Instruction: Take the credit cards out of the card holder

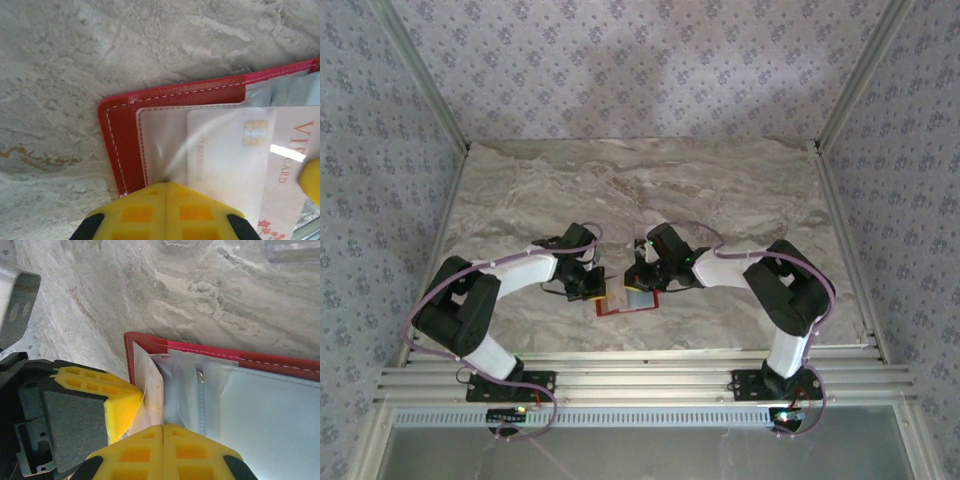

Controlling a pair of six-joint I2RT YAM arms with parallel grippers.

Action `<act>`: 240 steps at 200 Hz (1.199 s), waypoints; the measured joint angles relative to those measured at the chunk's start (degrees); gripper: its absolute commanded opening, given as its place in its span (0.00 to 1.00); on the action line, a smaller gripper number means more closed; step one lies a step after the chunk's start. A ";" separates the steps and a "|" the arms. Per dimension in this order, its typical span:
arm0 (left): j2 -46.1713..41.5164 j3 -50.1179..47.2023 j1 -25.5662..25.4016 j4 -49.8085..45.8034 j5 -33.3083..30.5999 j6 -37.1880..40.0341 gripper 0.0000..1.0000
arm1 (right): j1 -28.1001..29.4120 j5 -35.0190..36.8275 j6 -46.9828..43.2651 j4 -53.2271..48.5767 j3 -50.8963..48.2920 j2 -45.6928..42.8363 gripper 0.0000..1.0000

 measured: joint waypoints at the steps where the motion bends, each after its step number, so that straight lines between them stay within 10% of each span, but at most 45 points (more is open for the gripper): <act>1: 0.00 0.00 0.00 0.02 0.00 0.00 0.00 | 0.00 0.00 -0.02 -0.04 -0.02 -0.02 0.00; 74: 0.07 0.00 0.00 -0.04 0.02 0.00 0.00 | 0.04 -1.88 -0.76 0.35 -0.02 -0.26 0.13; 240: 0.26 0.37 0.00 -0.85 0.00 -0.02 0.00 | 0.66 -3.72 -7.39 -10.62 4.74 1.11 0.04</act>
